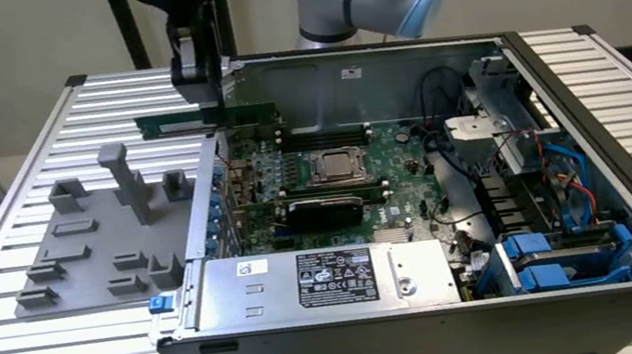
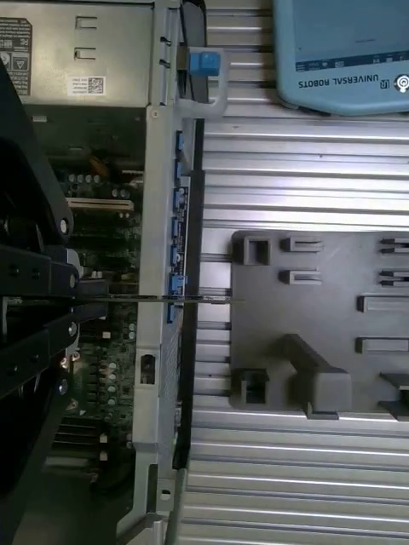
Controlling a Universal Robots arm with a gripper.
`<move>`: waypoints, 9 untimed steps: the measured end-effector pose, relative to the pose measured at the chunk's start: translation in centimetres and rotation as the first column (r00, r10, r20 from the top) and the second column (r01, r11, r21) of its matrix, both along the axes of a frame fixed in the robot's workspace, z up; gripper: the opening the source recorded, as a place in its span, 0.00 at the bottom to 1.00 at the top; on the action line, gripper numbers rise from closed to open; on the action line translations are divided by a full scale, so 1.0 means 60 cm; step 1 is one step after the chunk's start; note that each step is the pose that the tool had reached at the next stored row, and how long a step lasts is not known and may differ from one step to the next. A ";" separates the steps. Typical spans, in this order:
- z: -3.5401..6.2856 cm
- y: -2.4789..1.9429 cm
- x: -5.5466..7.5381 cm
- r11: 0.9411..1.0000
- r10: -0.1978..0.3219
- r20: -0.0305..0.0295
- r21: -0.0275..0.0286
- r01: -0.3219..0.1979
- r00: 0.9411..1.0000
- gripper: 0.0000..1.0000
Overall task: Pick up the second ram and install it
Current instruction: 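Pick up the second ram and move it above second insertion slot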
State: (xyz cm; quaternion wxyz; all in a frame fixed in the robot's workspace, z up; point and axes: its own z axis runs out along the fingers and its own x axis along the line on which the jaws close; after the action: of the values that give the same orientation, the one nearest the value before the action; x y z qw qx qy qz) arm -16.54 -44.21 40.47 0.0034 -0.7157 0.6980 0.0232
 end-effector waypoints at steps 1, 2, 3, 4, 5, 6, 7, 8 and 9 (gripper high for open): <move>0.000 0.0001 0.008 1.000 0.000 0.000 0.000 0.000 1.000 0.13; 0.000 0.0001 0.015 1.000 0.000 0.000 0.000 0.000 1.000 0.13; -0.001 0.0002 0.023 1.000 0.000 0.000 0.000 0.000 1.000 0.13; -0.001 0.0002 0.030 1.000 0.000 0.000 0.000 0.000 1.000 0.13; -0.001 0.0004 0.037 1.000 0.000 0.000 0.000 0.000 1.000 0.13; -0.002 0.0006 0.046 1.000 0.000 0.000 0.000 0.000 1.000 0.13; -0.003 0.0009 0.053 1.000 0.000 0.000 0.000 0.000 1.000 0.13; -0.005 0.0015 0.061 1.000 0.000 0.000 0.000 0.000 1.000 0.13; -0.006 0.0022 0.068 1.000 0.000 0.000 0.000 0.000 1.000 0.13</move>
State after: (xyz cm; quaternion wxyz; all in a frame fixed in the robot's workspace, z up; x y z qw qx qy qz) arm -12.45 -44.08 40.08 0.0034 -0.7157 0.6980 0.0233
